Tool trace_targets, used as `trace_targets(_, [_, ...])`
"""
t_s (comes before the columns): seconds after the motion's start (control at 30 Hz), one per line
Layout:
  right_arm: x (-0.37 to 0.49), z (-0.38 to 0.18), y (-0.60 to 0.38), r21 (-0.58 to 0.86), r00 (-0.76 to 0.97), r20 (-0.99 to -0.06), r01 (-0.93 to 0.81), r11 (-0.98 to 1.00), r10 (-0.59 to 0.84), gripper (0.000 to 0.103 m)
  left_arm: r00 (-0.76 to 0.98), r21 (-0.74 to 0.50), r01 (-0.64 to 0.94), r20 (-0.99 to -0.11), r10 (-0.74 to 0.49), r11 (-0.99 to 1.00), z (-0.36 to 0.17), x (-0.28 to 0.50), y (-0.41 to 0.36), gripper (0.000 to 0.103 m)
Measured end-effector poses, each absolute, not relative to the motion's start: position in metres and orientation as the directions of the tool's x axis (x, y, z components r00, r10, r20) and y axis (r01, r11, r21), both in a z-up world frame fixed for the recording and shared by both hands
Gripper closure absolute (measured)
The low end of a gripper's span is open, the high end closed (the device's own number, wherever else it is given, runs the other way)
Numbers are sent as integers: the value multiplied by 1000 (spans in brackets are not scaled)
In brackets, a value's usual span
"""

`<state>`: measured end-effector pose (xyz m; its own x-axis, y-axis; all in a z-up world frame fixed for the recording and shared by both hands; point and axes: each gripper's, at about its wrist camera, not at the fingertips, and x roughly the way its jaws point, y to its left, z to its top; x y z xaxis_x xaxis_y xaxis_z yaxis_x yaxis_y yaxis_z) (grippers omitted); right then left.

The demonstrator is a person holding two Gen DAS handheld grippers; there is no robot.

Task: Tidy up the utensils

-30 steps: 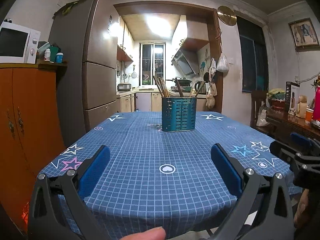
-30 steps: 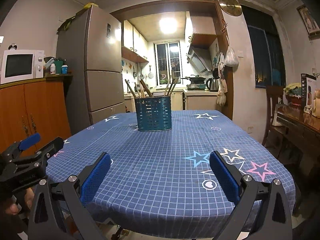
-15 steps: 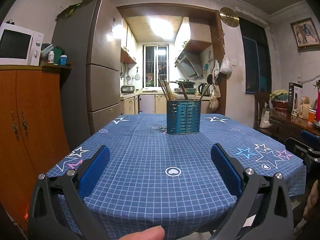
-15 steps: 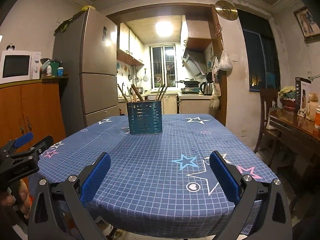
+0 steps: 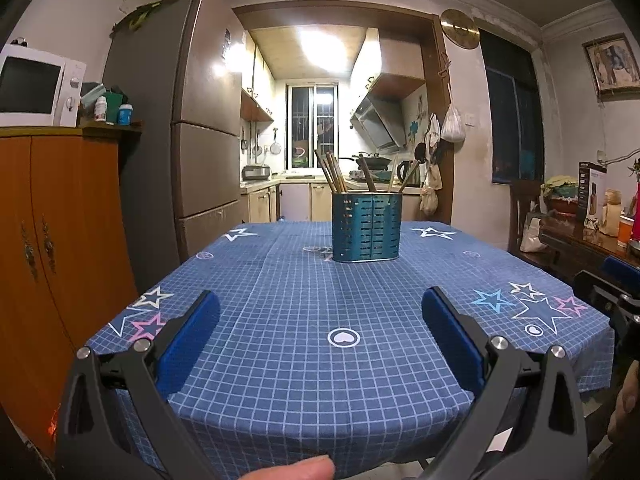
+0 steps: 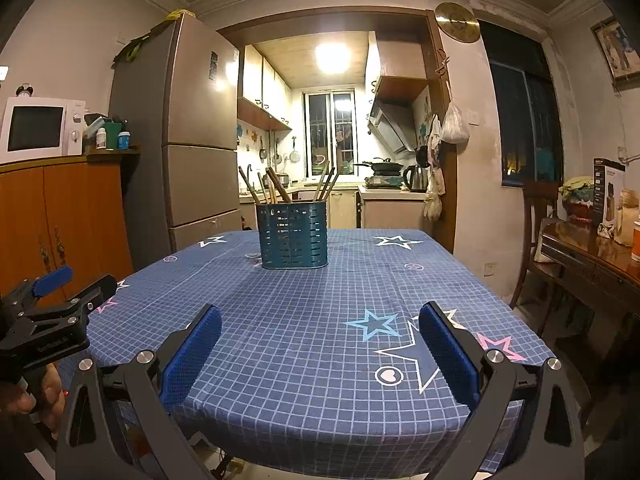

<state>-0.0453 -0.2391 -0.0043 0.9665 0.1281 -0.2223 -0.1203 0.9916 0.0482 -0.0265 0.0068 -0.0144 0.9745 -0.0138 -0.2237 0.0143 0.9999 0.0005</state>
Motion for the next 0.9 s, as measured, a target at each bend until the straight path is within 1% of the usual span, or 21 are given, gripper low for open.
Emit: trace_targets(0.9, [-43,-5,-239,37,967,-221,-122,992,127,4,973,30,-18,-227,25,999,-12,-26,0,6])
